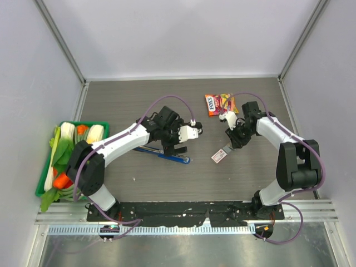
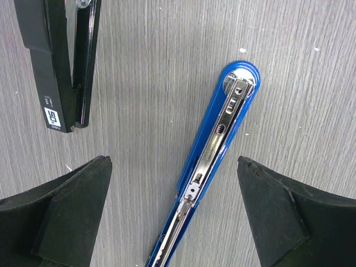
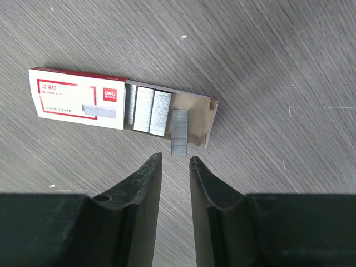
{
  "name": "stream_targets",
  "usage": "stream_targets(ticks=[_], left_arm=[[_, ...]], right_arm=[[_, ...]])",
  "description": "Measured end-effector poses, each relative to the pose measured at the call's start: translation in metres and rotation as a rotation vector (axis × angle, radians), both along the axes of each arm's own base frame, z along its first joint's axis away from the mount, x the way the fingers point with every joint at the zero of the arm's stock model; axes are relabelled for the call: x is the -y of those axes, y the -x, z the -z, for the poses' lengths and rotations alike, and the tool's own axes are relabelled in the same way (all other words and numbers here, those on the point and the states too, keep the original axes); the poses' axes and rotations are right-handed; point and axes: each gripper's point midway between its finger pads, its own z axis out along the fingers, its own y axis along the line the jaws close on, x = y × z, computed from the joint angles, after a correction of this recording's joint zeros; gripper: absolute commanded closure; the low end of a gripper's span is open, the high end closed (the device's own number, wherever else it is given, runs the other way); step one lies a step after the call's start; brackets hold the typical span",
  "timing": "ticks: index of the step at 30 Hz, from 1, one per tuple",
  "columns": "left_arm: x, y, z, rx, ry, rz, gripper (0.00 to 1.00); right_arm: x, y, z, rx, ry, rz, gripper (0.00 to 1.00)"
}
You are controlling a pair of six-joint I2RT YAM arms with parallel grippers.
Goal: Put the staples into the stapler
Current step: Pick up the staple from the staple box.
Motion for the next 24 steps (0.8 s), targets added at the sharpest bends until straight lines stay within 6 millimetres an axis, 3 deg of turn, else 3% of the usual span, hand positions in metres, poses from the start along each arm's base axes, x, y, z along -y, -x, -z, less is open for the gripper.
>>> stream_targets(ticks=[24], left_arm=[[0.001,-0.001,0.005,-0.006,-0.005,-0.001,0.0]], right_arm=[[0.006,0.005,0.028,-0.077,0.035,0.017,0.67]])
